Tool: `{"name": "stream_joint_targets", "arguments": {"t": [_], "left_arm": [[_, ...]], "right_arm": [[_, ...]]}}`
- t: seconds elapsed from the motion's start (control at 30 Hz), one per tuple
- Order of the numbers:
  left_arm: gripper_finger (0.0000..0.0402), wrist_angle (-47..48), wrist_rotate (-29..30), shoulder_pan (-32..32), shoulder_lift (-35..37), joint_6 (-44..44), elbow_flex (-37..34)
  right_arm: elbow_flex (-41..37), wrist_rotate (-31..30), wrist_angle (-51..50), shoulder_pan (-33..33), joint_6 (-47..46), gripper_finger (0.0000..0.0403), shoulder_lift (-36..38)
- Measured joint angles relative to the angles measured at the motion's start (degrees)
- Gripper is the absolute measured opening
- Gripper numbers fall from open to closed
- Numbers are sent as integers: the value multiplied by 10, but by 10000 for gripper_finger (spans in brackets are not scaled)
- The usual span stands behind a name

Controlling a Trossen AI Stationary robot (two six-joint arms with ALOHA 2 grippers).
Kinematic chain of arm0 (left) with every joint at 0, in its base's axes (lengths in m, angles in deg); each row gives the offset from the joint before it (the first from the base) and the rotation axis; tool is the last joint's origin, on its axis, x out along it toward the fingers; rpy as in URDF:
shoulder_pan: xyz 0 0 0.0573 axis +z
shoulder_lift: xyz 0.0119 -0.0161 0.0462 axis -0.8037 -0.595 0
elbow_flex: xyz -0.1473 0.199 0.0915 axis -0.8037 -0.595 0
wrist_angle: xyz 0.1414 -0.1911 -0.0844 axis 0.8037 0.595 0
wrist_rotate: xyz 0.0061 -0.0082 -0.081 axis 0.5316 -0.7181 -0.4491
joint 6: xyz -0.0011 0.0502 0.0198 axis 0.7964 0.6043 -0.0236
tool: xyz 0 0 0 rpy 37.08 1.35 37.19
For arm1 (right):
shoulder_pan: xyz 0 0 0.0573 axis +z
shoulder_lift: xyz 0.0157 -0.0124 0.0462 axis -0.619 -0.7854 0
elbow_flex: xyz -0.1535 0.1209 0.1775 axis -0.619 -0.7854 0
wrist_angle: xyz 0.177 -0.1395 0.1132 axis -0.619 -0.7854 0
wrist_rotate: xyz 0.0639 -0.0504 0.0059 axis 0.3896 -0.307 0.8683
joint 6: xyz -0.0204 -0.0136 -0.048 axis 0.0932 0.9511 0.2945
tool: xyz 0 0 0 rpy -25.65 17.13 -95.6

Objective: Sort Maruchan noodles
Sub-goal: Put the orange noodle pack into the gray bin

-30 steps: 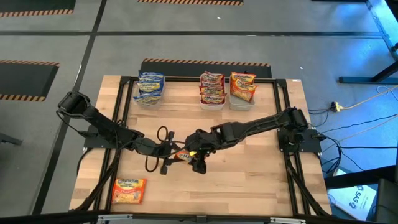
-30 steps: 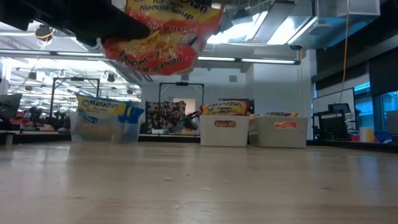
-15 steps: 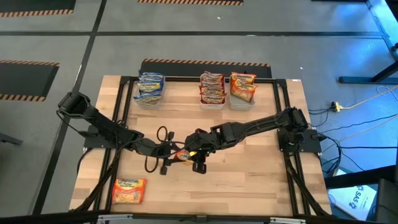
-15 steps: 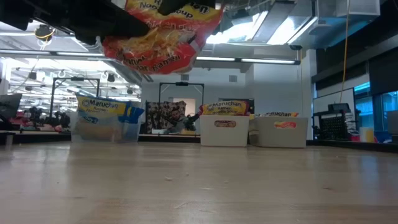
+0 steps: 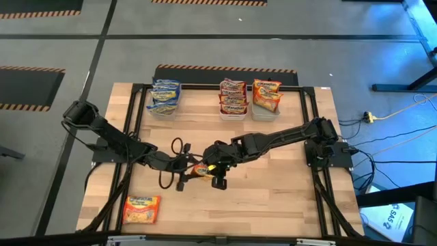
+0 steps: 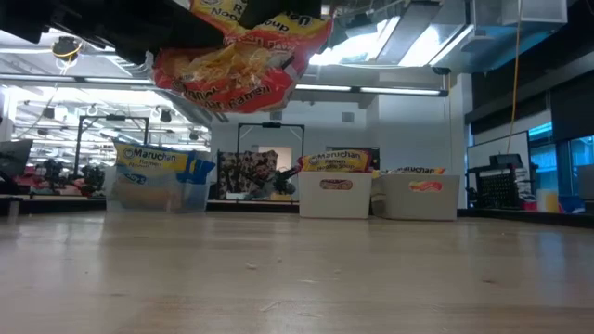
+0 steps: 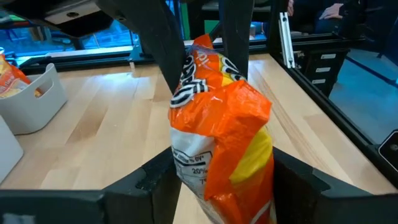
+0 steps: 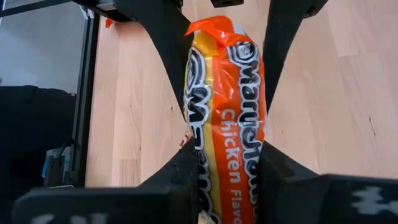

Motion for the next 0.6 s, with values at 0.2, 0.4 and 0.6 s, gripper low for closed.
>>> {"name": "stream_joint_targets", "arguments": {"t": [0.2,0.4,0.6], "left_arm": [[196,34,-4,-6,34,-9,0],[196,97,-9,-18,96,-38,0],[196,159,-21,-36,151,-54,0]], "right_arm": [[0,1,2,0,0,75,3],[-1,-18,-27,1,3,74,18],[-1,-50,-106,0,3,74,40]]}}
